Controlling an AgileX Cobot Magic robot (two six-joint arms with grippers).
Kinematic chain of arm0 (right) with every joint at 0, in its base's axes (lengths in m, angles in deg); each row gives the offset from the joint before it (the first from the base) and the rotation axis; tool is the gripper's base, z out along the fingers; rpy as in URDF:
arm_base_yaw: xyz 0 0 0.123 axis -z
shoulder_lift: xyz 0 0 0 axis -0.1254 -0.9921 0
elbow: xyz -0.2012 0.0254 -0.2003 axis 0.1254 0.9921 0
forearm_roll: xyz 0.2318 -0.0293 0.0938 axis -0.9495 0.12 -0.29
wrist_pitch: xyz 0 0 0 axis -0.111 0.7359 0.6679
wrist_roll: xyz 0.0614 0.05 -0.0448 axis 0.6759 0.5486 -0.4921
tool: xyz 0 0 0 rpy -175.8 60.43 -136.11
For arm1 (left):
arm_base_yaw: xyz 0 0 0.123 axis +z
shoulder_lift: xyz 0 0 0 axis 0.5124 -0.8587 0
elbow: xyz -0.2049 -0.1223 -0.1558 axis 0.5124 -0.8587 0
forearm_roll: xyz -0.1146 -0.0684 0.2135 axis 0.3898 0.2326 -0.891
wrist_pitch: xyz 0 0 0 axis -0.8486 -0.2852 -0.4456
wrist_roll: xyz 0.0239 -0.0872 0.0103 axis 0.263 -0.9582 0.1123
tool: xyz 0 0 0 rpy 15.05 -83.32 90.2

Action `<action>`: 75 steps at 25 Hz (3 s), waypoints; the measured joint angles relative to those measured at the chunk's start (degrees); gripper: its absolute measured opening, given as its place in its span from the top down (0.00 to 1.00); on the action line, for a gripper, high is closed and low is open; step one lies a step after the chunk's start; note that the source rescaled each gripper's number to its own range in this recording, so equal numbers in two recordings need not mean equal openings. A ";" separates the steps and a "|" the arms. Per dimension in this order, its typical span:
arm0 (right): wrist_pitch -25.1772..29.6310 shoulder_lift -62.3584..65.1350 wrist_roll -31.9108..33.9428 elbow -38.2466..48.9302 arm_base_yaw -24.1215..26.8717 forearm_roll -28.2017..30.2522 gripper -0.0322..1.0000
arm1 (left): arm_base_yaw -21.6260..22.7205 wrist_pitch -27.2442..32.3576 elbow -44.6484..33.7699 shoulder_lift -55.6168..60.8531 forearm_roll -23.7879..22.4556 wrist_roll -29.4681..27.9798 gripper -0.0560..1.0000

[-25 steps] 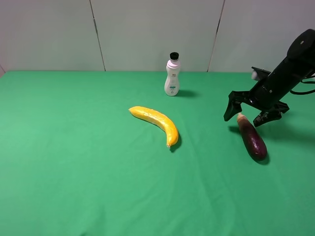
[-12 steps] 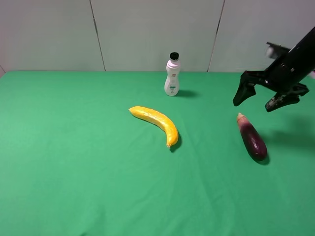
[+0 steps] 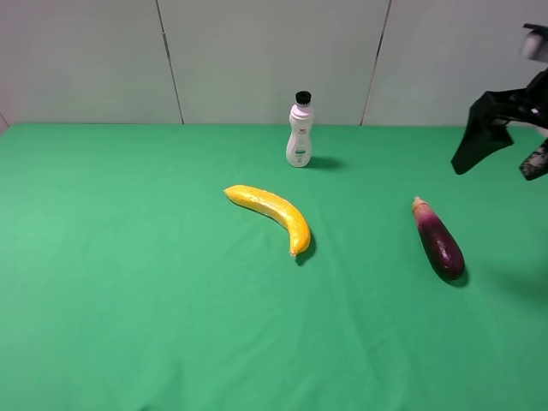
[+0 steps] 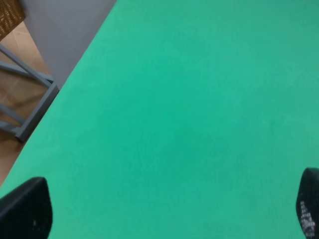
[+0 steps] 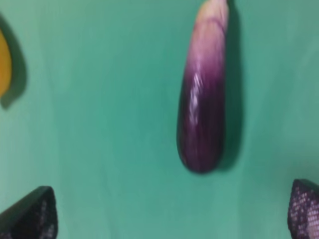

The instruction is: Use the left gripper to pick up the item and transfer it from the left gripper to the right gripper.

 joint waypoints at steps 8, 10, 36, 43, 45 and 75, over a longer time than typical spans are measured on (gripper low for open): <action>2.29 12.19 3.20 1.70 0.00 1.84 0.00 | 0.00 0.00 0.00 0.00 -0.01 0.00 0.03; 2.34 15.91 3.80 2.90 0.00 1.84 0.00 | 0.00 0.00 0.00 0.00 -0.01 0.00 0.03; -2.84 66.45 4.20 32.09 0.00 5.99 0.00 | 0.00 0.00 0.00 0.00 -0.01 0.00 0.03; -8.21 76.13 7.89 36.71 0.00 9.80 0.00 | 0.00 0.00 0.00 0.00 -0.01 0.00 0.03; -8.78 79.43 10.24 37.62 0.00 11.06 0.00 | 0.00 0.00 0.00 0.00 -0.01 0.00 0.03; -8.82 81.93 12.34 37.74 0.00 12.28 0.00 | 0.00 -0.05 0.00 0.00 -0.01 0.00 0.03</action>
